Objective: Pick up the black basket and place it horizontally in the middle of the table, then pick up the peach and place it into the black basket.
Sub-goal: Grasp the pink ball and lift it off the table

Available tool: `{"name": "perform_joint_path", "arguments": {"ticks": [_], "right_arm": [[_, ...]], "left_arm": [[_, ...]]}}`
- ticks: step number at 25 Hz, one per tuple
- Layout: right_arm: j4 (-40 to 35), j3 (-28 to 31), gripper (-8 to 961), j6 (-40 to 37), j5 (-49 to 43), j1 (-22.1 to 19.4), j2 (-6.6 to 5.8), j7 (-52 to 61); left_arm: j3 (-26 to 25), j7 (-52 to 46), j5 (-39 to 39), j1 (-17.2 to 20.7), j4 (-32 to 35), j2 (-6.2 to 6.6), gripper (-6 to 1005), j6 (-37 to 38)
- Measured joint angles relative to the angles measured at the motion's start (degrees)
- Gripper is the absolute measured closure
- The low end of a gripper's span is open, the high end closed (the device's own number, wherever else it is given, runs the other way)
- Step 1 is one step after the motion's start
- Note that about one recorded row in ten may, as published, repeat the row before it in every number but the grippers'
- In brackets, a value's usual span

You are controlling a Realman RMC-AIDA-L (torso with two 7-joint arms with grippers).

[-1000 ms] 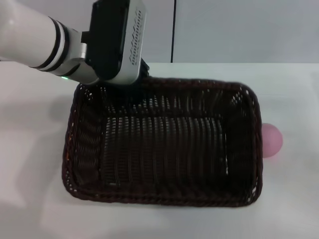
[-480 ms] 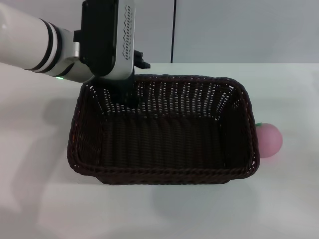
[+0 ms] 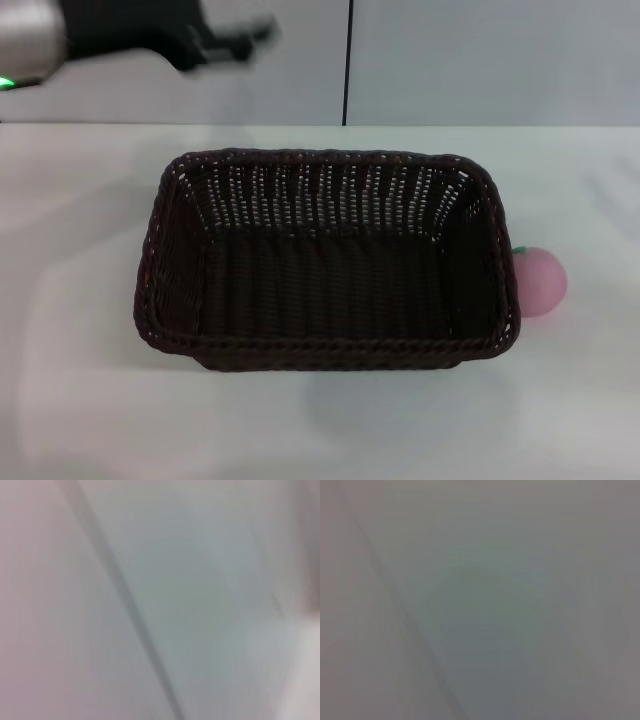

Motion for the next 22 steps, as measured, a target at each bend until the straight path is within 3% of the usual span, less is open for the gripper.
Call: {"name": "perform_joint_path", "arguments": {"ticks": [4, 5, 7, 10, 13, 14, 15, 18, 22], "right_arm": [[-11.4, 4.8, 232, -0.7, -21.4, -1.5, -5.78, 20.6], [-14.8, 7.6, 233, -1.9, -27.9, -1.5, -6.71, 26.4], [-22.9, 14.1, 235, -5.3, -41.4, -0.9, -6.98, 36.5], [-38.1, 22.3, 238, -11.8, -62.0, 1.6, -5.21, 50.6], [-49.8, 23.8, 240, -15.7, -77.6, 5.1, -2.79, 60.2], [-53.2, 23.4, 241, -16.5, -85.1, 7.7, -1.44, 63.6], [-53.2, 23.4, 242, -16.5, -85.1, 7.7, -1.44, 63.6], [-52.2, 23.2, 245, -16.0, -93.1, 12.3, 1.19, 64.5], [-43.3, 22.9, 249, -10.9, -95.2, 16.2, 2.94, 63.1]], "left_arm": [[-3.7, 6.7, -19.4, 6.7, -5.1, -0.12, 224, -1.2], [-3.9, 8.7, -24.2, 8.1, -7.0, -0.08, 224, -1.2], [-3.9, 13.9, -34.7, 11.6, -12.5, -0.08, 224, -0.2], [-3.8, 16.3, -38.1, 13.1, -14.8, -0.08, 224, 0.7], [-4.1, 17.7, -40.5, 14.8, -18.1, -0.02, 224, 1.7], [-4.2, 17.7, -40.7, 14.9, -19.1, 0.03, 224, 1.9], [-4.2, 17.7, -40.7, 15.0, -19.9, 0.06, 224, 2.0], [-4.3, 17.6, -40.6, 15.1, -21.6, 0.03, 224, 2.1], [-4.0, 17.6, -40.6, 15.1, -23.0, -0.01, 225, 2.1]]}}
